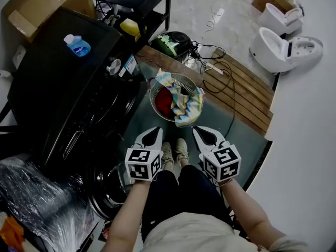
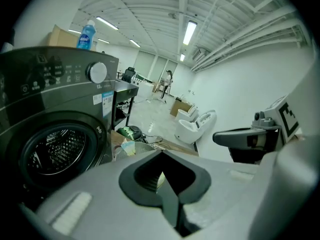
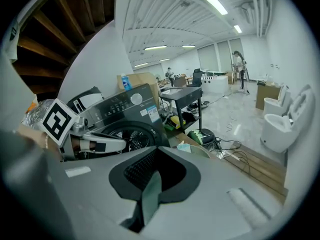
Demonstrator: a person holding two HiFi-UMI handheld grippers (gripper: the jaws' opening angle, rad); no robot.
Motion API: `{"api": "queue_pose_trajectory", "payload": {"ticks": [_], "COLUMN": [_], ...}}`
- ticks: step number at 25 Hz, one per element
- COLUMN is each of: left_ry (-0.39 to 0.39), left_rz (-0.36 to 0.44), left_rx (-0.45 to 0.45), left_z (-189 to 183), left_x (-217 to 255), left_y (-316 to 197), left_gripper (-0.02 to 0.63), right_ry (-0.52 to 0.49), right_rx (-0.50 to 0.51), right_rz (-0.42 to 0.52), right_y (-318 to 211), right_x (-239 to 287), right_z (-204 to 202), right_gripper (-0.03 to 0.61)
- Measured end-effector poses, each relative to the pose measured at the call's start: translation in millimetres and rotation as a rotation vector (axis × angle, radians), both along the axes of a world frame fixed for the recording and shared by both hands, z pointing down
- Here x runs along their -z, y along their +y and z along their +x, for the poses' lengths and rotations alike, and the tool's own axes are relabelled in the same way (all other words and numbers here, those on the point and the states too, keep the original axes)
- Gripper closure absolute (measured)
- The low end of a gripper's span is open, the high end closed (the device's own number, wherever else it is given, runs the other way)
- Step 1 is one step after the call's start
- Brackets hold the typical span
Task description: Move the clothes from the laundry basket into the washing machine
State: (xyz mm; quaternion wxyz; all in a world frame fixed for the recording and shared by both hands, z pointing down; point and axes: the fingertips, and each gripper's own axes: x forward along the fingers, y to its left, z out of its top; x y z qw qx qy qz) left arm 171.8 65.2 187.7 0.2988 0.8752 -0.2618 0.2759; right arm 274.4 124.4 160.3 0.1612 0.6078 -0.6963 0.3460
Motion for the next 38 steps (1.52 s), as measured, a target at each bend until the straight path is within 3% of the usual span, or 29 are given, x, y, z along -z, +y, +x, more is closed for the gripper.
{"api": "queue_pose_trajectory", "payload": {"ticks": [5, 13, 21, 24, 32, 35, 38], "left_ry": [-0.026, -0.010, -0.026, -0.030, -0.025, -0.014, -0.001], "left_rz": [-0.056, -0.170, -0.226, -0.247, -0.278, -0.290, -0.316], "left_rx": [-0.007, 0.130, 0.087, 0.101, 0.104, 0.081, 0.064], "left_z": [8, 17, 39, 43, 55, 62, 67], "left_x": [-57, -143, -226, -260, -327, -340, -349], "left_y": [0, -4, 8, 8, 12, 15, 20], "left_gripper": [0.611, 0.611, 0.611, 0.611, 0.611, 0.612, 0.612], "right_ry": [0.025, 0.014, -0.027, -0.037, -0.045, -0.069, -0.085], "right_rx": [-0.037, -0.021, -0.043, -0.105, -0.319, -0.362, -0.370], "right_rz": [-0.067, -0.160, -0.264, -0.288, -0.397, -0.443, -0.473], "right_y": [-3, 0, 3, 1, 4, 4, 4], "right_x": [-55, -156, -268, -310, -419, -450, -465], "right_z": [19, 37, 47, 51, 96, 106, 111], "right_gripper": [0.549, 0.541, 0.419, 0.322, 0.157, 0.152, 0.241]}}
